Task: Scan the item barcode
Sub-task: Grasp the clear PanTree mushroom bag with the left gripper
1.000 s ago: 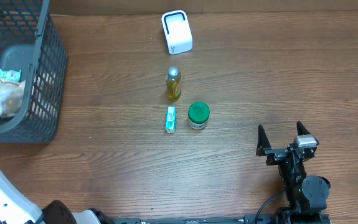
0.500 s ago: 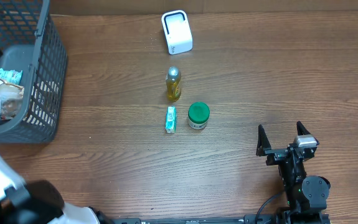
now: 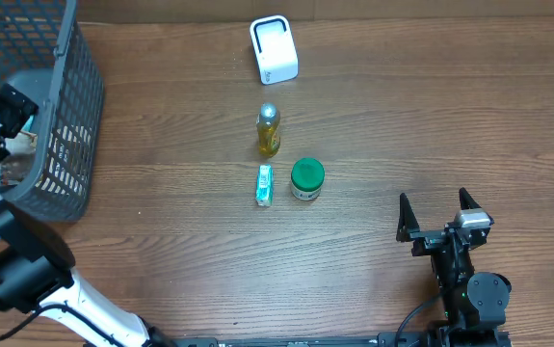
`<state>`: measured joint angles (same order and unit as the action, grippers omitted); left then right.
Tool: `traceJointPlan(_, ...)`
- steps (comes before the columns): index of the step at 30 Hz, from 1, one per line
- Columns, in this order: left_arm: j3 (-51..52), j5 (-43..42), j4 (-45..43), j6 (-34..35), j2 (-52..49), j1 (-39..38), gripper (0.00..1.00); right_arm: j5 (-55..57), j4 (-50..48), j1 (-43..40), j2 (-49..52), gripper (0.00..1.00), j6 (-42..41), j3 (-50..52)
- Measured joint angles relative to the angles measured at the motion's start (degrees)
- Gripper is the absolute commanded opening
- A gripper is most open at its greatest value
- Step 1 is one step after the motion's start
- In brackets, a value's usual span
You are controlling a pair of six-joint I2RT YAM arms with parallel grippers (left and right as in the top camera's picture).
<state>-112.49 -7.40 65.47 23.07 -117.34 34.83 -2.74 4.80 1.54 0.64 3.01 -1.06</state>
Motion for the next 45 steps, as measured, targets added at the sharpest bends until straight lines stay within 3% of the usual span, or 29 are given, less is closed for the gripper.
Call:
traceJointPlan(9, 0.0, 13.73, -1.46, 13.97, -0.98, -5.44, 0.96, 0.0, 0.0, 0.0, 0.0, 1.0, 0.0, 0.0)
traceJointPlan(16, 0.0, 18.34, -4.13, 21.42, -1.09, -6.99, 0.94, 0.0, -0.02, 0.0, 0.0, 1.0, 0.02, 0.0)
traceJointPlan(29, 0.0, 18.16, -7.28, 23.1, -11.61, -6.99, 0.97, 0.0, -0.02, 0.0, 0.0, 1.0, 0.0, 0.0)
traceJointPlan(33, 0.0, 18.95, -6.16, 23.08, -13.73, -6.64, 0.91, -0.02, 0.0, 0.0, 0.0, 1.0, 0.0, 0.0)
traceJointPlan(38, -0.07, 19.3, -4.87, 22.99, -13.94, -6.19, 0.75, 0.0, -0.02, 0.0, 0.0, 1.0, 0.0, 0.0)
traceJointPlan(45, -0.15, 20.57, -3.52, 23.08, -14.21, -5.97, 0.77, 0.0, -0.02, 0.0, 0.0, 1.0, 0.02, 0.0)
